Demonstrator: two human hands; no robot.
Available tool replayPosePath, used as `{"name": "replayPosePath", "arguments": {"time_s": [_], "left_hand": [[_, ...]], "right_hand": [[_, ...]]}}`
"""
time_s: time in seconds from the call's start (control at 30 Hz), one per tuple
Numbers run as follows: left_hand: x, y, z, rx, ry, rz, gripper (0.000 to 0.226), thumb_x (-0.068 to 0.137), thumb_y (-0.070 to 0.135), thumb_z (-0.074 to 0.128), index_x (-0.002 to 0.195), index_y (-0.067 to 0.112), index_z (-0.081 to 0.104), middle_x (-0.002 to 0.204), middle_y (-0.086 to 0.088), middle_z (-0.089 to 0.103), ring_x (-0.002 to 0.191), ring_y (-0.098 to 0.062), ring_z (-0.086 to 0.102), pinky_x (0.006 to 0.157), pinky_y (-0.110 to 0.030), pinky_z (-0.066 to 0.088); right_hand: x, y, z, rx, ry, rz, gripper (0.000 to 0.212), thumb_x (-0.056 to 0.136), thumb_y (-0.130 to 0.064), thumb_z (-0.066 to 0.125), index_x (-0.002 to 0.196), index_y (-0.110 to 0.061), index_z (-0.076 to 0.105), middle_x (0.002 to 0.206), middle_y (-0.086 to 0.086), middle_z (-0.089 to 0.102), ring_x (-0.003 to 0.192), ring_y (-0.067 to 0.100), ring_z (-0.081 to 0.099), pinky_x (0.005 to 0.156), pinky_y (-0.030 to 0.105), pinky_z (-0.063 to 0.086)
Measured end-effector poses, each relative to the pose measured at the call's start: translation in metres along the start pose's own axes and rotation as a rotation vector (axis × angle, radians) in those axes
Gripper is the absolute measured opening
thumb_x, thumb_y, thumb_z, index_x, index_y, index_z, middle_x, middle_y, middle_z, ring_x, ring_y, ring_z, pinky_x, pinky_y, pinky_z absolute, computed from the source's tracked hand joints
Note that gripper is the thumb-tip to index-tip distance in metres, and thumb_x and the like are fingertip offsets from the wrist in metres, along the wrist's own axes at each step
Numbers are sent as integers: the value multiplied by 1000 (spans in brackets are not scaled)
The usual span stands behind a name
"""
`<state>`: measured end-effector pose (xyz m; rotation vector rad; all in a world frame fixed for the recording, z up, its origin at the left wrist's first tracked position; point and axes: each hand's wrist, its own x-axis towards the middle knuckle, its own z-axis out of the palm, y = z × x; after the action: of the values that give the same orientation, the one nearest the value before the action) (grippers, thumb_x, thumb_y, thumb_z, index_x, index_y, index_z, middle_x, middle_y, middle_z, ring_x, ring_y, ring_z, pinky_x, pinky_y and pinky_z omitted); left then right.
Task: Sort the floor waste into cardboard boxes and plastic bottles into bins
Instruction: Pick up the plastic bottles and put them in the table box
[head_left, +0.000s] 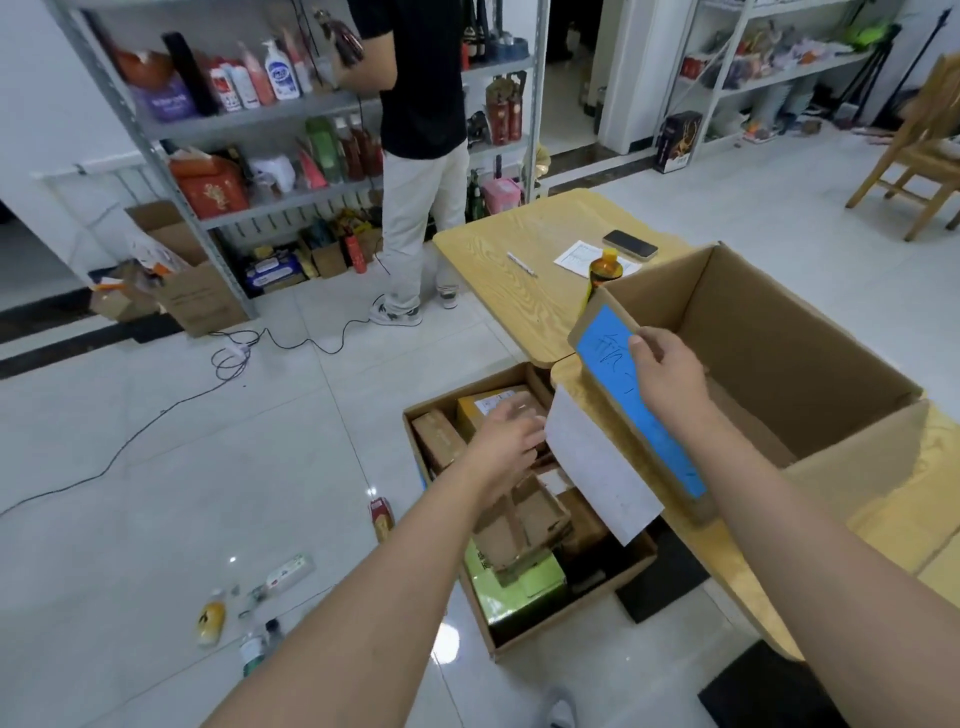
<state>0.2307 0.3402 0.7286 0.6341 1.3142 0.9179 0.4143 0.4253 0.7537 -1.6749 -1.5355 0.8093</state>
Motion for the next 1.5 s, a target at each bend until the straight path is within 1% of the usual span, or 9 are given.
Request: {"name": "replayPosePath", "arguments": {"time_s": [0.2,0.3,0.5,0.6,0.7,0.83,1.07,1.27,1.5], "left_hand": [[-59,-26,-140,-12,158,6,49,96,11,48,144,19,39,123,-3,58,93,-14,61,65,-20,46],[-90,-56,-224,-11,231,-10,49,96,14,49,144,17,38,127,-5,56,100,-17,61,76,-25,45],[-140,-129,-358,-68,359,-157,29,97,13,49,125,19,52,106,-3,58,90,-17,60,73,-25,44],[-152,-164,-401,-130,413,-224,39,96,17,50,135,19,47,122,-4,59,100,-20,62,81,-28,47],[-155,-189,-427,-163,478,-265,40,96,19,52,136,20,48,125,-6,61,103,-20,62,89,-32,47],[-157,-225,-441,-235,590,-302,21,94,17,51,112,26,58,111,-5,62,90,-17,59,82,-30,45],[-106,-392,-445,-399,665,-544,34,94,12,54,128,15,54,108,-5,64,87,-16,61,71,-22,43],[-34,-579,-459,-424,663,-673,31,93,19,57,124,23,57,107,-3,66,99,-17,63,90,-28,46],[71,-730,-476,-393,570,-728,39,94,8,50,133,10,49,107,-7,57,84,-19,58,59,-18,46]], "right_hand": [[-101,-36,137,-7,-263,8,36,102,-31,47,130,-13,58,123,-1,59,117,13,52,95,30,41],[-166,-38,211,-61,-442,72,36,100,-31,51,130,-12,58,124,5,61,113,19,55,94,35,45],[-281,-16,313,-189,-643,196,39,99,-30,53,131,-9,59,126,9,63,113,21,58,92,30,44],[-314,-9,337,-266,-723,237,38,100,-31,50,134,-14,56,129,3,60,113,17,55,91,24,39],[-325,1,359,-309,-809,273,40,100,-30,51,136,-13,54,132,8,59,120,24,55,101,36,44],[-330,27,397,-426,-922,283,38,101,-28,49,135,-11,54,127,12,61,116,27,57,92,29,39],[-345,151,507,-616,-1157,310,39,100,-27,49,136,-13,52,126,8,63,114,24,59,88,24,37],[-349,302,626,-767,-1319,158,48,99,-31,52,143,-12,44,140,11,54,126,26,52,101,29,37],[-350,425,749,-956,-1327,-95,53,93,-27,59,139,-7,44,135,16,52,123,32,51,97,36,43]]}}
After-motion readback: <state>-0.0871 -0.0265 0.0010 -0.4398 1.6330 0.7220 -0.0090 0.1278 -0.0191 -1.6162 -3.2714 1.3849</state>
